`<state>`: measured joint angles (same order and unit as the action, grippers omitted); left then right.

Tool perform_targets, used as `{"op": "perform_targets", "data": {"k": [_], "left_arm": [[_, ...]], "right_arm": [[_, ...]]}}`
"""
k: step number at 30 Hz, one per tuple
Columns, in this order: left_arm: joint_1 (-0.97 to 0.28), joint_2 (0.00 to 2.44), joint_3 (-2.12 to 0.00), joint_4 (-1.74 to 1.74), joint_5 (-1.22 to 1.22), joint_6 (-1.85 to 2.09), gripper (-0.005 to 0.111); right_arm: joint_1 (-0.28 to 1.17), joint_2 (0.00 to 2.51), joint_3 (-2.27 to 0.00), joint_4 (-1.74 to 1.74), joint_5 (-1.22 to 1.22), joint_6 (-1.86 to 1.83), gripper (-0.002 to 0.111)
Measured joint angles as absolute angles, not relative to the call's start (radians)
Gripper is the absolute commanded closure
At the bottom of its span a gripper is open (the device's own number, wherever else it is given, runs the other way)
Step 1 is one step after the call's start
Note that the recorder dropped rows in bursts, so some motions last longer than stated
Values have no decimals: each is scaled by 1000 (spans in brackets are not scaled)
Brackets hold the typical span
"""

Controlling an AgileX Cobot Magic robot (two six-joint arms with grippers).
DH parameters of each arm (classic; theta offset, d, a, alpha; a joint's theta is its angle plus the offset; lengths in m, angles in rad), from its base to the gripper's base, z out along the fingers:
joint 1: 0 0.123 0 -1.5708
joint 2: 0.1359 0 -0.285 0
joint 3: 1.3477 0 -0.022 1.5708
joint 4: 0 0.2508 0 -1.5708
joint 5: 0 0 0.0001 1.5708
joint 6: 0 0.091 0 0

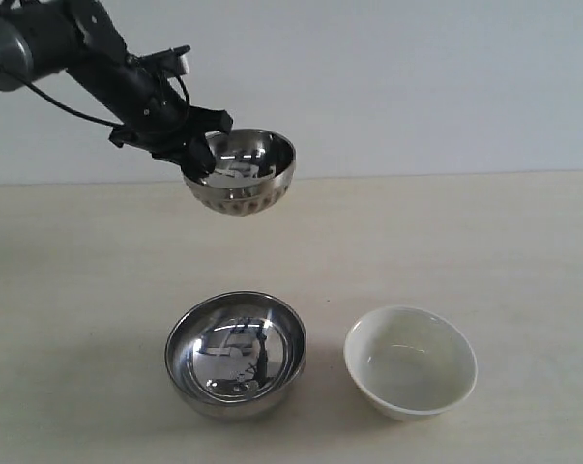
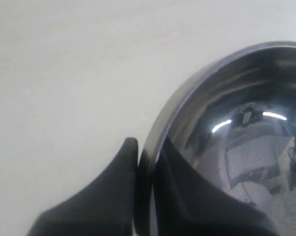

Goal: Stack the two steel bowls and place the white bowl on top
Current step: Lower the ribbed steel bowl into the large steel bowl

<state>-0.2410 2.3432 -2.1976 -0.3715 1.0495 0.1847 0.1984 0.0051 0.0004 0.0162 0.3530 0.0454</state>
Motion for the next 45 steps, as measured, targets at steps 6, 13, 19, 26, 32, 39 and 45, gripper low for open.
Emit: {"op": "perform_targets", "data": {"k": [6,13,19,26,32,39,45], "left_arm": [[-256,2174,-2067,-366,1148,185,103],[-269,1930,-1588,-431,962,281,103],[-269,1778,-1307,-465,831,354,103],[-275,1693,-1080,-584,715,474,103],[-288,1693,-997,-679,635,571,103],[-319,1693,-997,-707,610,596,103],[-320,1740,-1018,-707,608,602,103]], "right_arm": [[198,5,0,16,353,45,108],[198,5,0,16,353,45,108],[198,5,0,16,353,45,108],[198,5,0,16,353,45,108],[198,5,0,16,353,45,108],[198,5,0,16,353,45,108],[198,5,0,16,353,45,108]]}}
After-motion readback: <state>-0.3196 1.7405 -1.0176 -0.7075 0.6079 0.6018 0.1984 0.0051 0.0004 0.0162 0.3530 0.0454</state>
